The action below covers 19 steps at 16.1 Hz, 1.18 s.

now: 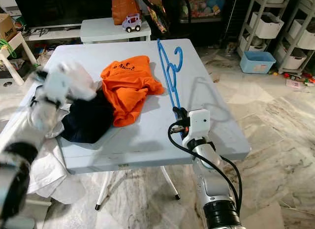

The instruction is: Hang hanger

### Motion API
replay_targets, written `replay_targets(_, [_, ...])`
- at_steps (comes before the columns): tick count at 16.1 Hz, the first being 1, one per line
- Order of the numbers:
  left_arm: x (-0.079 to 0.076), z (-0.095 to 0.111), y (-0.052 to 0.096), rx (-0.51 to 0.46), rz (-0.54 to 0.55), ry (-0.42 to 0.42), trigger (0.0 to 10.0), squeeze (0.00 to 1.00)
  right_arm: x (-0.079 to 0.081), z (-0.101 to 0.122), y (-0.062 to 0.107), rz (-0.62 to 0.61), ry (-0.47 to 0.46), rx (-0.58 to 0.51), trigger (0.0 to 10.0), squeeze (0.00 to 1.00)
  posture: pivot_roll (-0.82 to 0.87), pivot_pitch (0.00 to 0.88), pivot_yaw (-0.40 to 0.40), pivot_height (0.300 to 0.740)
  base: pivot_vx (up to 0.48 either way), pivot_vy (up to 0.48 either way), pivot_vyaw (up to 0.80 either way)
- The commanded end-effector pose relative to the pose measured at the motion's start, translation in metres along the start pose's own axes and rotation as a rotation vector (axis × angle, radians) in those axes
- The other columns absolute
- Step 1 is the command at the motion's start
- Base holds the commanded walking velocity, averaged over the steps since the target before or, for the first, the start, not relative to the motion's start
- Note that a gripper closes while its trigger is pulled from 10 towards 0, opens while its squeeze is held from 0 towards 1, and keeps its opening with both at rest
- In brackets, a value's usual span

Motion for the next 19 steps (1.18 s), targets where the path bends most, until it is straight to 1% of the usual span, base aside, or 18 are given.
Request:
replay_targets(1, [0.003,0.0,0.0,-0.007,-0.007,0.033,10.0,1.0,0.0,0.002,-0.001,0.007,0.001,0.003,10.0,0.0,-0.14,0.001,-0.005,0.74,0.0,0.0,0.0])
replay_targets(2, [0.015,-0.007,0.002,0.029,0.047,0.091,10.0,1.0,0.001,0.002,-0.002,0.012,0.003,0.005,10.0,0.0,-0.14,0.0,-0.007,0.74,0.0,0.0,0.0])
replay_targets(3, [0.021,-0.007,0.001,0.033,0.078,0.139,10.0,1.0,0.001,0.002,-0.002,0.013,0.002,0.007,10.0,0.0,-0.13,0.002,-0.01,0.74,0.0,0.0,0.0])
replay_targets(4, [0.026,0.004,0.003,-0.051,0.069,0.105,10.0,1.0,0.002,0.0,-0.003,0.02,-0.001,0.015,10.0,0.0,-0.11,0.001,-0.013,0.74,0.0,0.0,0.0])
replay_targets(5, [0.028,0.007,0.003,-0.074,0.068,0.092,10.0,1.0,0.003,-0.001,-0.003,0.026,-0.002,0.021,10.0,0.0,-0.11,0.002,-0.012,0.74,0.0,0.0,0.0])
replay_targets(6, [0.035,0.008,0.008,-0.093,0.075,0.085,10.0,1.0,0.007,-0.003,-0.003,0.045,0.001,0.029,10.0,0.0,-0.1,0.001,-0.006,0.74,0.0,0.0,0.0])
replay_targets(8, [0.037,0.005,0.014,-0.074,0.092,0.096,10.0,1.0,0.008,-0.003,-0.005,0.045,-0.002,0.028,10.0,0.0,-0.1,0.003,0.001,0.74,0.0,0.0,0.0])
replay_targets(10, [0.027,-0.006,0.043,0.001,0.133,0.195,10.0,1.0,0.008,-0.003,-0.006,0.04,-0.01,0.028,10.0,0.0,-0.1,0.005,0.009,0.74,0.0,0.0,0.0])
replay_targets(11, [0.022,-0.016,0.062,0.06,0.181,0.254,10.0,1.0,0.008,-0.005,-0.005,0.037,-0.013,0.033,10.0,0.0,-0.09,0.006,0.011,0.74,0.0,0.0,0.0])
replay_targets(12, [0.021,-0.025,0.076,0.11,0.226,0.299,10.0,1.0,0.008,-0.007,-0.004,0.036,-0.016,0.039,10.0,0.0,-0.08,0.007,0.01,0.74,0.0,0.0,0.0])
replay_targets(13, [0.024,-0.033,0.088,0.161,0.279,0.347,10.0,1.0,0.008,-0.008,-0.004,0.039,-0.018,0.044,10.0,0.0,-0.08,0.007,0.006,0.74,0.0,0.0,0.0])
replay_targets(14, [0.032,-0.038,0.097,0.196,0.348,0.374,10.0,1.0,0.009,-0.009,-0.004,0.046,-0.018,0.048,10.0,0.0,-0.07,0.007,0.002,0.74,0.0,0.0,0.0])
replay_targets(15, [0.038,-0.039,0.102,0.218,0.381,0.377,10.0,1.0,0.01,-0.009,-0.005,0.054,-0.017,0.051,10.0,0.0,-0.07,0.005,0.001,0.74,0.0,0.0,0.0])
replay_targets(16, [0.04,-0.04,0.104,0.227,0.39,0.377,10.0,1.0,0.011,-0.009,-0.006,0.057,-0.016,0.052,10.0,0.0,-0.07,0.005,0.001,0.74,0.0,0.0,0.0])
replay_targets(17, [0.038,-0.046,0.11,0.284,0.398,0.404,10.0,1.0,0.011,-0.008,-0.008,0.061,-0.015,0.053,10.0,0.0,-0.06,0.003,0.0,0.74,0.0,0.0,0.0])
replay_targets(18, [0.033,-0.054,0.117,0.359,0.396,0.448,10.0,1.0,0.011,-0.008,-0.009,0.064,-0.015,0.053,10.0,0.0,-0.06,0.003,0.001,0.74,0.0,0.0,0.0])
replay_targets(19, [0.028,-0.059,0.12,0.4,0.391,0.473,10.0,1.0,0.011,-0.008,-0.01,0.064,-0.014,0.053,10.0,0.0,-0.06,0.003,0.002,0.74,0.0,0.0,0.0])
Point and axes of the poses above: a point about 5 cm out from each wrist's last joint towards the gripper, its own y axis pointing back from the gripper into the wrist, its own z axis along the axis of the wrist's last joint, x = y × z, the point moved 4 cm from there along -y, pointing out of the wrist towards the gripper, and after that the axes turned 10 degrees about -y, right-handed, at the moved point
